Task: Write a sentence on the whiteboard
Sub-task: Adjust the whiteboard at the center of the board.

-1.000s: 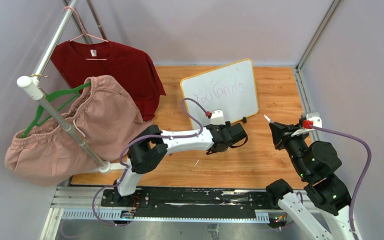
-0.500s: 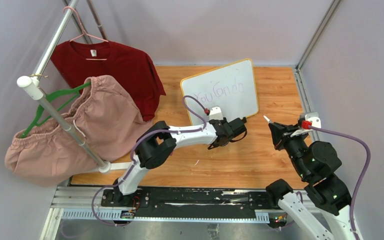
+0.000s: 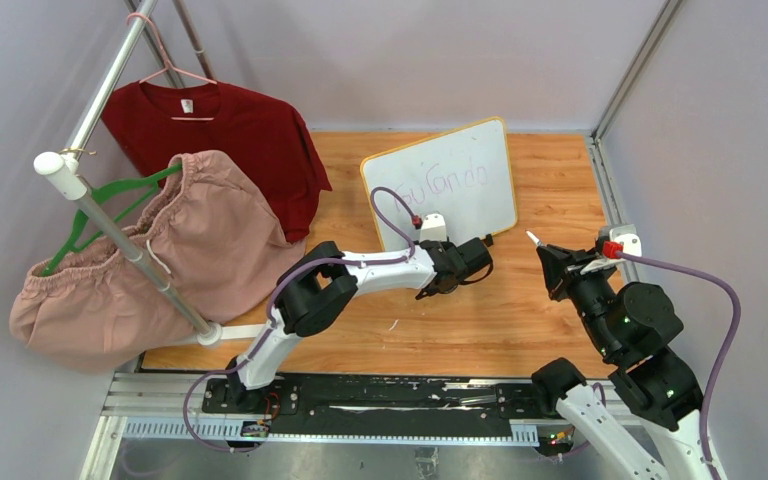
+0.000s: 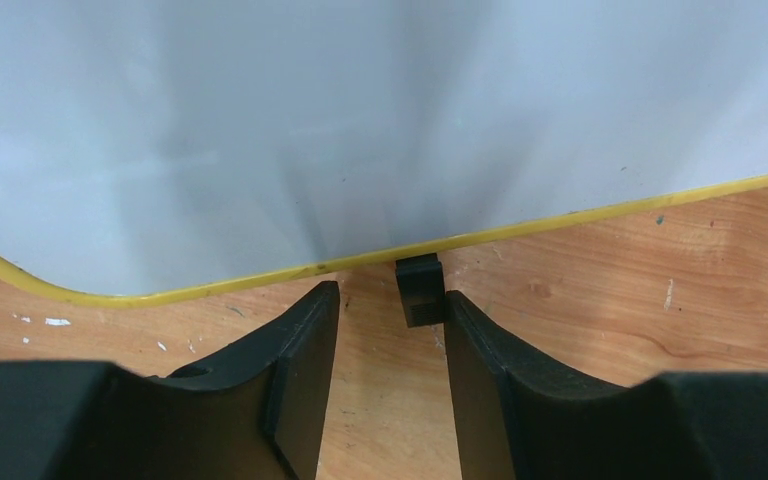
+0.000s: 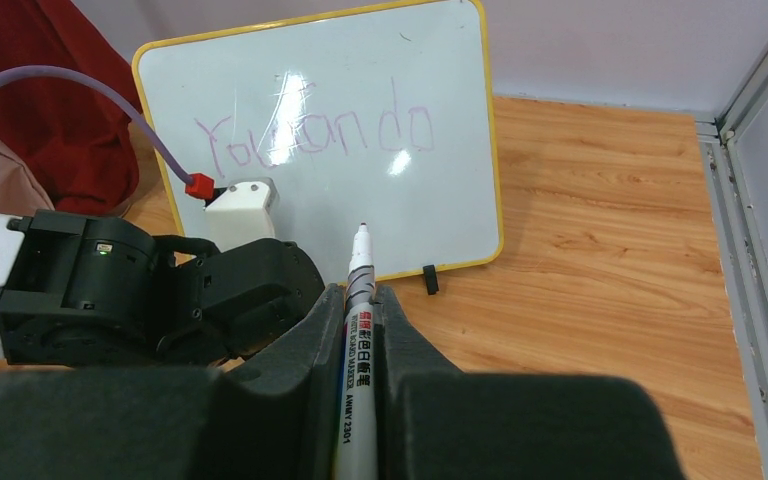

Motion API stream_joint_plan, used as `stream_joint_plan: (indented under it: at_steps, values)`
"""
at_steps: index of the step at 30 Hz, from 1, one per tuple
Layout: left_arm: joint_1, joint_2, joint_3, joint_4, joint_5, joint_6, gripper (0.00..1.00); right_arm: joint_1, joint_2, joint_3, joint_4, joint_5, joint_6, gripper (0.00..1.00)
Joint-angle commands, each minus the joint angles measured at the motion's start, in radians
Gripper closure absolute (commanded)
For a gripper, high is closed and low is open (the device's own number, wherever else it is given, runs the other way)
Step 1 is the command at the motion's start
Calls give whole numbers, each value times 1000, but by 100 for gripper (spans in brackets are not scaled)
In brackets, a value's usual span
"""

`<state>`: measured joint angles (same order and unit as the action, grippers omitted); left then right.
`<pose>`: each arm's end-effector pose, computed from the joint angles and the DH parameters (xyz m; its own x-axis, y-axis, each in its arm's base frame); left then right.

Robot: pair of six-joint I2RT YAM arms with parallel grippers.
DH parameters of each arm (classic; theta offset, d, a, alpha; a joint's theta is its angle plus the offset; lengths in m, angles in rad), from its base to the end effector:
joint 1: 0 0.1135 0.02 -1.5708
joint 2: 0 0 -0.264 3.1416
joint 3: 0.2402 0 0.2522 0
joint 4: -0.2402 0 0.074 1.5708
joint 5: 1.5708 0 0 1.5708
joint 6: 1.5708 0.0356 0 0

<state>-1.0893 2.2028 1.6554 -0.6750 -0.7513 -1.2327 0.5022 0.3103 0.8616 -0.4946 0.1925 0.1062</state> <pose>0.2302 -0.3880 0.1562 -0.6536 -0.2378 -0.7185 -0.2316 0.9667 -0.1093 0.0512 0.0203 0.3797 0.0171 0.1281 -0.9916 -0.3086 0.9440 0.1166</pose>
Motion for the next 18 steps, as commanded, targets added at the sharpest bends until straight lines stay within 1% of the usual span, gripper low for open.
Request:
stream_joint_plan:
  at_steps: [1,11,18]
  values:
    - [4,21,18,21,-95,21,53,16,-15,5,7,7,-18,100]
    - [4,11,-44,157,-142,48,54,15,-6,1,11,-1,-16,100]
    - [4,15,-63,169,-155,47,62,16,-10,-1,10,-1,-15,100]
